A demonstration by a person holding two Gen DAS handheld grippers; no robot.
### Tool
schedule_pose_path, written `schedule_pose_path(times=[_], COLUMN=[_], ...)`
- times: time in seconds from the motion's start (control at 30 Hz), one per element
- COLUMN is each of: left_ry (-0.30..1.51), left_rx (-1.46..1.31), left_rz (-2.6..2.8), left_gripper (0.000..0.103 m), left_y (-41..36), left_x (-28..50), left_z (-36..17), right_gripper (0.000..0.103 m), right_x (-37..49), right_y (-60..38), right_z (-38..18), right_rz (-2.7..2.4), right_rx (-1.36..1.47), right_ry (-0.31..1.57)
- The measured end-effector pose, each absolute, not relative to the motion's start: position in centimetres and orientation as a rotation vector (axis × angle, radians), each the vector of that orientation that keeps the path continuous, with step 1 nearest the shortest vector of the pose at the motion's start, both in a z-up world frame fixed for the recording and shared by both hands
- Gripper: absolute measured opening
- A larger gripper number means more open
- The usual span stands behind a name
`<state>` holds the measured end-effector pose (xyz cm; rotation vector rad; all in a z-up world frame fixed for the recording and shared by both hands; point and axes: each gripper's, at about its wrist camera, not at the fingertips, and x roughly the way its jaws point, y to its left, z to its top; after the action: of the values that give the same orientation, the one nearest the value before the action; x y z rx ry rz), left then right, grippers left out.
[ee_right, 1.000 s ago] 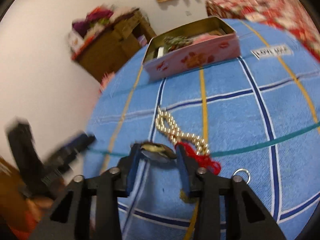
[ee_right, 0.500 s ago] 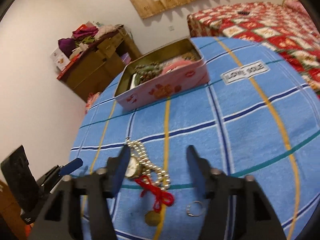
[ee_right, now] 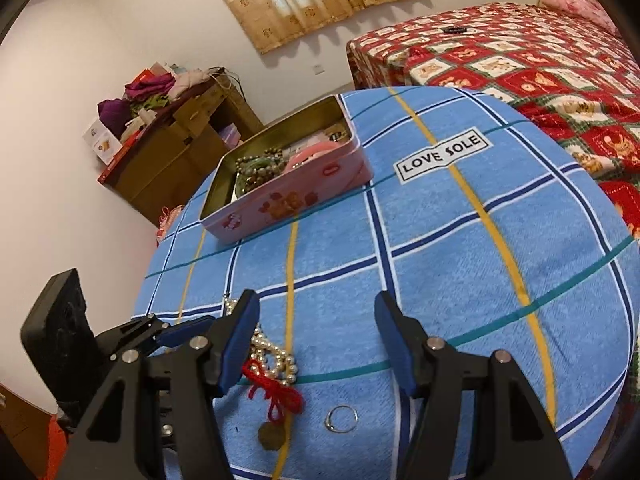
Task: Organize jewelry
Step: 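Lift the watch with the left tool while the right tool closes on the pearl necklace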
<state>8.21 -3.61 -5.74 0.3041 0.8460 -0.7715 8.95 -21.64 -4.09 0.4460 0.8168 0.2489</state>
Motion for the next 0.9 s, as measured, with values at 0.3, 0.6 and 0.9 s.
schedule_pose_path(times=[0.3, 0.6, 0.9], left_ry=[0.917, 0.943, 0.918], left_rx=[0.253, 0.14, 0.271], left_rz=[-0.612, -0.54, -0.576], left_gripper=[0.041, 0.041, 0.049], left_y=[-2.0, 0.9, 0.3], left_x=[7.0, 5.7, 5.2], left_z=[-6.1, -6.1, -6.4], right_gripper=[0.064, 0.064, 0.064], right_x=[8.5, 8.4, 8.3], right_y=[-22.2, -22.0, -21.1], right_z=[-4.1, -4.0, -3.6], right_rz=[0.239, 0.256, 0.278], right_rx=[0.448, 0.452, 0.432], right_ry=[0.811, 0.803, 0.8])
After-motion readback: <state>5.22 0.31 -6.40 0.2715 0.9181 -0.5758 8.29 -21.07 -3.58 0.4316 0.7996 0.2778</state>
